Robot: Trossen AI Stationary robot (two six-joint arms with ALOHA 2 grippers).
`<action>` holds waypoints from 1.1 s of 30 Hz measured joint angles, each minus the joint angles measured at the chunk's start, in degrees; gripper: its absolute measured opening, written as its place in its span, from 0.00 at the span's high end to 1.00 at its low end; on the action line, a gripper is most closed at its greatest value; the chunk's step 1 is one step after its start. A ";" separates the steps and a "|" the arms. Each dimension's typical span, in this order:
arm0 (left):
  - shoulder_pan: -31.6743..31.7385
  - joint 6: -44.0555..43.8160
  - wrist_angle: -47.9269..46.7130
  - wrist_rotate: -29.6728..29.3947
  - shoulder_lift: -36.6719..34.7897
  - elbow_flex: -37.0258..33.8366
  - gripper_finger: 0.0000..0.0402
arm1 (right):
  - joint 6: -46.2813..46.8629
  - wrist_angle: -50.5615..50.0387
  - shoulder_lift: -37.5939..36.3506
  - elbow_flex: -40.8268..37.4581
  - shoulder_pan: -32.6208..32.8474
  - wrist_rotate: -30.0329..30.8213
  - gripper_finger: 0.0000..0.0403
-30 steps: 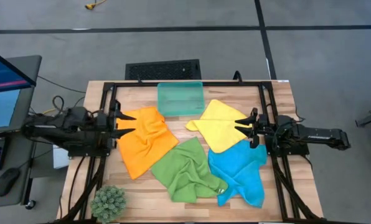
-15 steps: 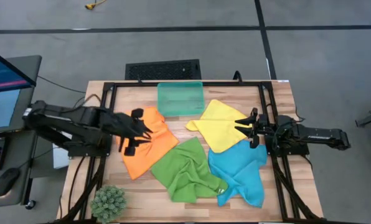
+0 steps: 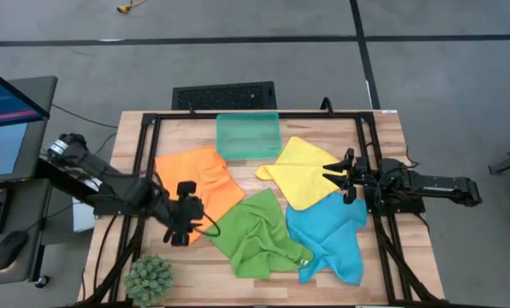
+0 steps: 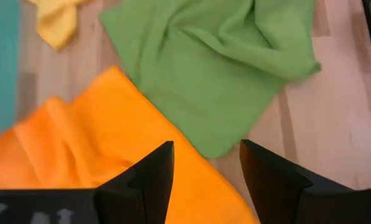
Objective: Roll microfiber towels into tight, uniform cylinder then place into a basket
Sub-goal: Fold the orange towel
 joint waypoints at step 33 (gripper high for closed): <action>-19.47 -41.78 -5.11 -4.73 23.05 -0.73 0.56 | 0.01 0.00 0.00 0.00 -0.02 -0.01 0.61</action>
